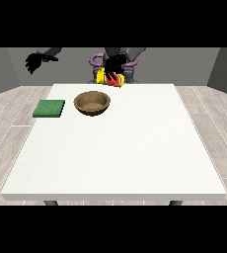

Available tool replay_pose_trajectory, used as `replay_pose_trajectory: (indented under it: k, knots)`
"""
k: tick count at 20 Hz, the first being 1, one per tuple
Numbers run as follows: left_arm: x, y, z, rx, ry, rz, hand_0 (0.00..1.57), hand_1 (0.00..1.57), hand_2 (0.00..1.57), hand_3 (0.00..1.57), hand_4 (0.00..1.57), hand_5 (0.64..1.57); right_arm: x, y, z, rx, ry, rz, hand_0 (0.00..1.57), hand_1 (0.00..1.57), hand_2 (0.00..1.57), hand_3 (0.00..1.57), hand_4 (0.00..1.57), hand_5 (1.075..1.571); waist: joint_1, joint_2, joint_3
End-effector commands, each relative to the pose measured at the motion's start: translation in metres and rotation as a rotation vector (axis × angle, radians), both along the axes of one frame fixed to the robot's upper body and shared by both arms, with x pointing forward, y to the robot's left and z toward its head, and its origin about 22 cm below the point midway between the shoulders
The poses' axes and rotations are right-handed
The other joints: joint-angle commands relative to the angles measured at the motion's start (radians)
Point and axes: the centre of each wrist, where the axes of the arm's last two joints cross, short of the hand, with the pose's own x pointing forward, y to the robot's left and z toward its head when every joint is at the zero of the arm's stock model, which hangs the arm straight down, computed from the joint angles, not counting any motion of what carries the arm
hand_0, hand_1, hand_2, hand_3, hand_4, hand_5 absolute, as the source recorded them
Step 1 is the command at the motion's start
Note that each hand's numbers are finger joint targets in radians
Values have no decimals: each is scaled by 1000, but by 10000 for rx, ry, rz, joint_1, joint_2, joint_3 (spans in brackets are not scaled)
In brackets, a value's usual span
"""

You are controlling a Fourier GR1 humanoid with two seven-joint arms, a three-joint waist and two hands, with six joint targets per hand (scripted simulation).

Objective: Pick the cup and pour the ball into the bowl, then pick the bowl and place it on the pad

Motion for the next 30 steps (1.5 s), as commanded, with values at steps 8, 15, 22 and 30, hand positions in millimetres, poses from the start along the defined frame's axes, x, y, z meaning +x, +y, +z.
replay_pose_trajectory:
  k: [8, 15, 22, 30]
  knots:
    - [-24, -47, -27, 5961, -714, -942, 1457, 1457, 1571, 1571, 1509, 1178, -4, -11, -1, -1, 515, 56, 0, 0, 0, 0, 0, 1571, -69, -473, -18]
    - [-11, -39, -2, 5988, -917, -1114, 1447, 1447, 1571, 1571, 1532, 1135, 21, 5, 16, 400, 823, 67, 0, 0, 0, 0, 0, 1568, 294, -255, -27]
    - [-2, 14, 12, -4734, 87, 1652, 1236, 1236, 1543, 1425, 1513, 1196, -3, 8, -9, 336, 832, -993, 0, 0, 0, 0, 225, 1565, 1321, -30, -144]
    - [-35, 41, -17, -13123, 1415, 2250, 0, 0, 0, 0, 0, 1550, 24, 65, -10, 907, 248, -469, 0, 0, 0, 0, 303, 1568, 1092, 1275, -256]
